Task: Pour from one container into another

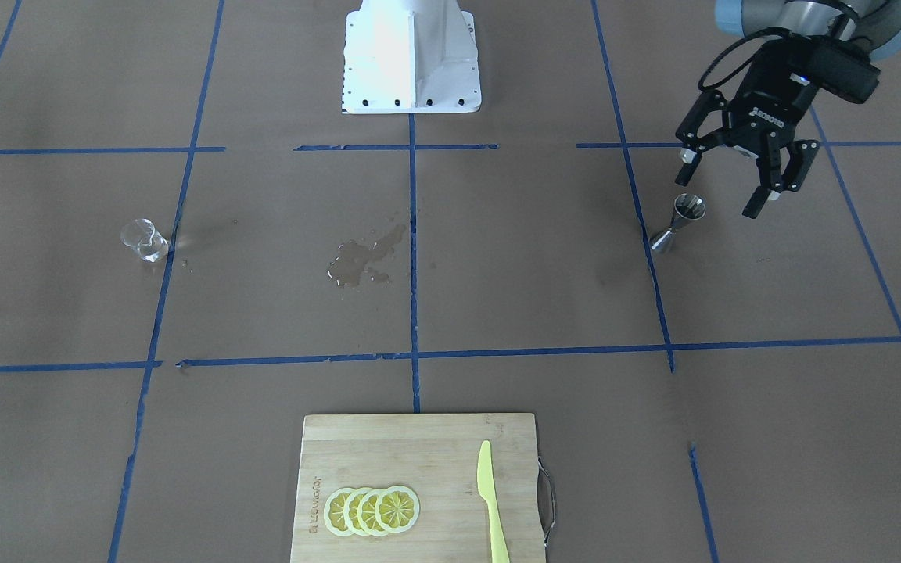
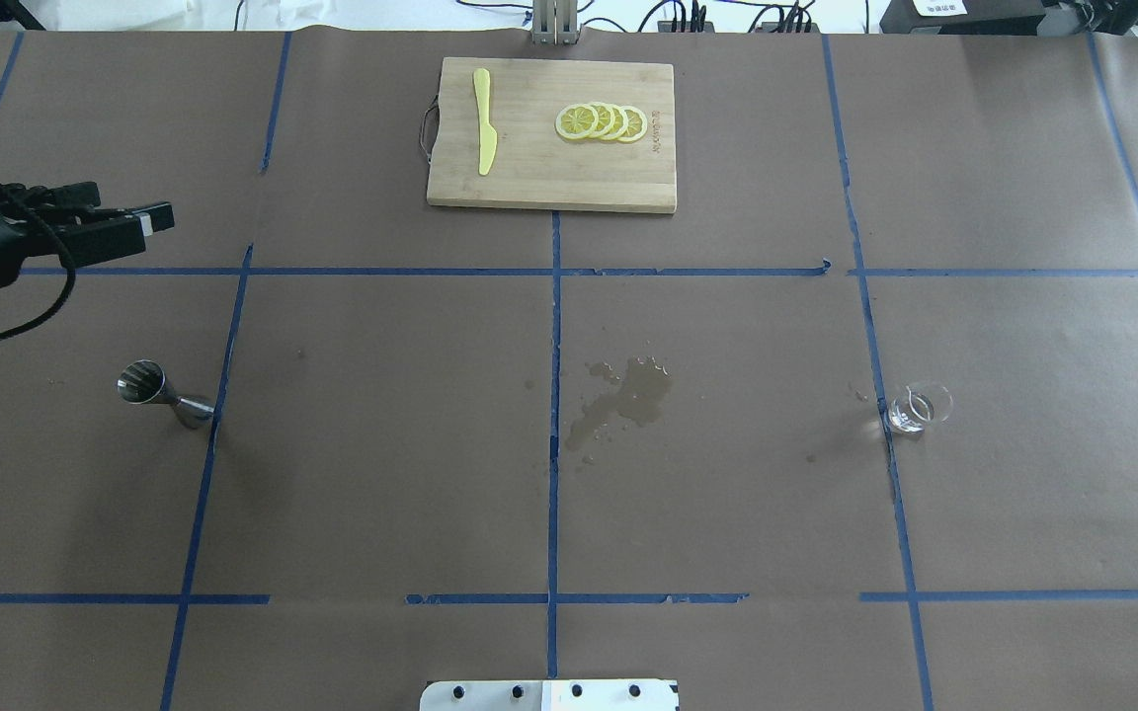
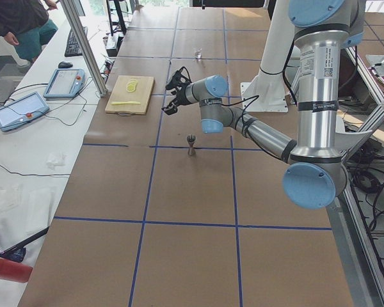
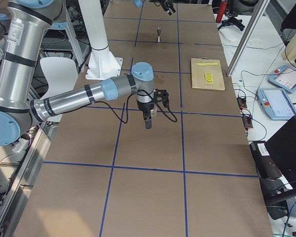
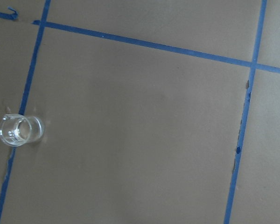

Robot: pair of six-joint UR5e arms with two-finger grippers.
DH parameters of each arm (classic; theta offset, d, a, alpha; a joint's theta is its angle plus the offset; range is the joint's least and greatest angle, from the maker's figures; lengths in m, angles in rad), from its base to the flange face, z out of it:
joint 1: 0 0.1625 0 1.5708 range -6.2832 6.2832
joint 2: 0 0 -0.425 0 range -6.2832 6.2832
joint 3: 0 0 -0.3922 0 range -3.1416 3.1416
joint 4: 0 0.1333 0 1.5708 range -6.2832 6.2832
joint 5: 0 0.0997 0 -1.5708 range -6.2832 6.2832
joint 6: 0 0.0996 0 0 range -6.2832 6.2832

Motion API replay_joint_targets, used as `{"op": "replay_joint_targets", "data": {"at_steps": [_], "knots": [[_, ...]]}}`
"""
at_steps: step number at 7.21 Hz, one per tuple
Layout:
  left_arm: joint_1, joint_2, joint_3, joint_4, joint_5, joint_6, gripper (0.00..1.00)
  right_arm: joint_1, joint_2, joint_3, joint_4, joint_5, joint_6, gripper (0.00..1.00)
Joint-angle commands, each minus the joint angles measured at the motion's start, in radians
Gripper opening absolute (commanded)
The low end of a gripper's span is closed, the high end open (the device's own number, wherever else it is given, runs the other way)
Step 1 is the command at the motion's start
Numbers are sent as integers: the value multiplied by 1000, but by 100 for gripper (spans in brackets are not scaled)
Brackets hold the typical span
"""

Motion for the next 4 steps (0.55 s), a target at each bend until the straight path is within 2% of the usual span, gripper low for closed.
{"op": "replay_joint_targets", "data": {"at_steps": [1,2,3,4], "knots": [[-240,2,99,67,-332,161,100,96,1,-93,1,69,-106,100],[-352,8,187,83,-486,290,100,131,7,-132,0,75,-158,100],[-423,20,230,128,-529,399,100,148,9,-156,1,75,-165,100],[-469,49,264,205,-525,581,100,162,10,-172,1,72,-168,100]]}}
